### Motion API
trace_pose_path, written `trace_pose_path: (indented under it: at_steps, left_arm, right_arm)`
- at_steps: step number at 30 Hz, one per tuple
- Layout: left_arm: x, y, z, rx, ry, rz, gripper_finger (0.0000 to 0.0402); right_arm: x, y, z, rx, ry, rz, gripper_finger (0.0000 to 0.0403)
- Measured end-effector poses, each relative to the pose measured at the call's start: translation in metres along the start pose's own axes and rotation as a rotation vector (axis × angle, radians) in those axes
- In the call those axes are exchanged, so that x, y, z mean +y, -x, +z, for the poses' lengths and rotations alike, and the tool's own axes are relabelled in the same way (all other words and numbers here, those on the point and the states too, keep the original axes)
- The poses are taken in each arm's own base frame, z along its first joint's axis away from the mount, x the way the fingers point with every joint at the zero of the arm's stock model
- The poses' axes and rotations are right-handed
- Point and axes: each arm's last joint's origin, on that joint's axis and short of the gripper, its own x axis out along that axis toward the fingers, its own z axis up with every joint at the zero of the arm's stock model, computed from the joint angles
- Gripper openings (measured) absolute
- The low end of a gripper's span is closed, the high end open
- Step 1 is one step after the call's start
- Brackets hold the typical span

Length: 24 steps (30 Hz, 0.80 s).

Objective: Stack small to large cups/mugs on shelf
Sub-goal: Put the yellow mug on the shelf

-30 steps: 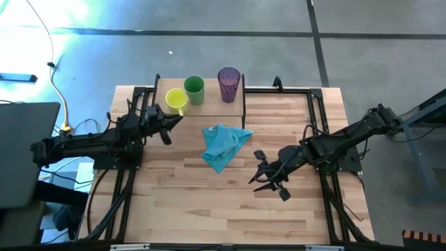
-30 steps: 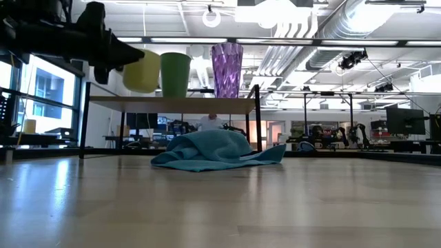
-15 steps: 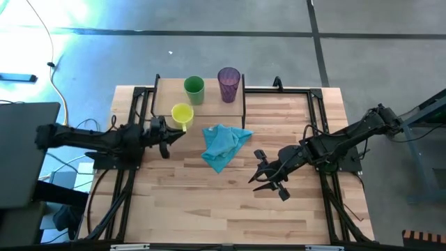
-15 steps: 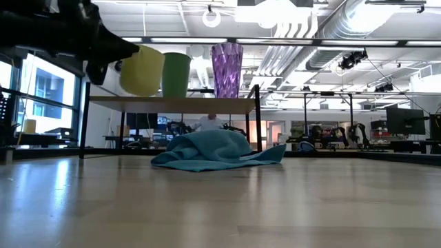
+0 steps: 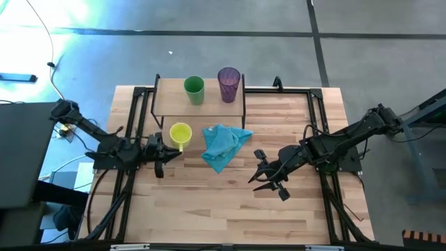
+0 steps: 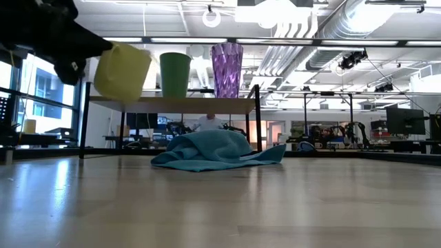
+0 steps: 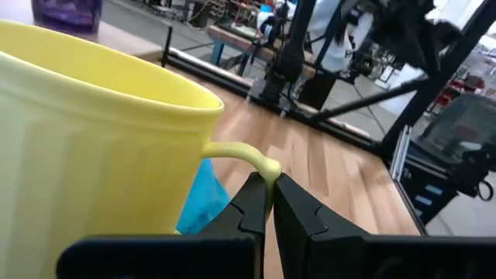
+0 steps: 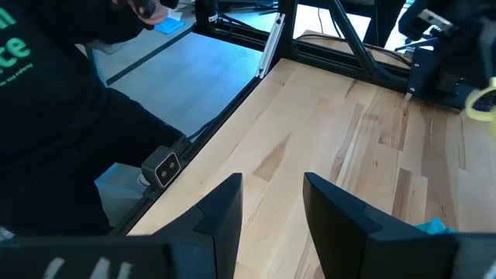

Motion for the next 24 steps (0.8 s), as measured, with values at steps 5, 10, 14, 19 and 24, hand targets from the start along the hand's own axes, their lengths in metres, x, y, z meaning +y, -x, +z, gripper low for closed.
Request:
trace_pose_path:
  at_steps: [5,10,14,19,24]
  left_arm:
    - [-0.009,0.001,-0.015,0.046,0.004,0.026,0.0000]
    - [-0.020,-0.003,-0.031,0.073,0.010,0.032,0.0000]
    - [-0.028,-0.010,-0.040,0.070,0.018,0.017,0.0000]
    - [-0.034,-0.020,-0.052,0.075,0.019,0.004,0.0000]
    - [-0.037,-0.026,-0.063,0.076,0.025,-0.006,0.0000]
  right_arm:
    - [0.000,0.000,0.000,0.001,0.000,-0.008,0.0128]
    - [0.000,0.000,0.000,0.000,0.000,-0.008,0.0128]
    - [0.000,0.000,0.000,0.000,0.006,-0.009,0.0128]
    - [0.000,0.000,0.001,-0.006,0.008,-0.010,0.0128]
    - [0.000,0.000,0.001,-0.006,0.008,-0.010,0.0128]
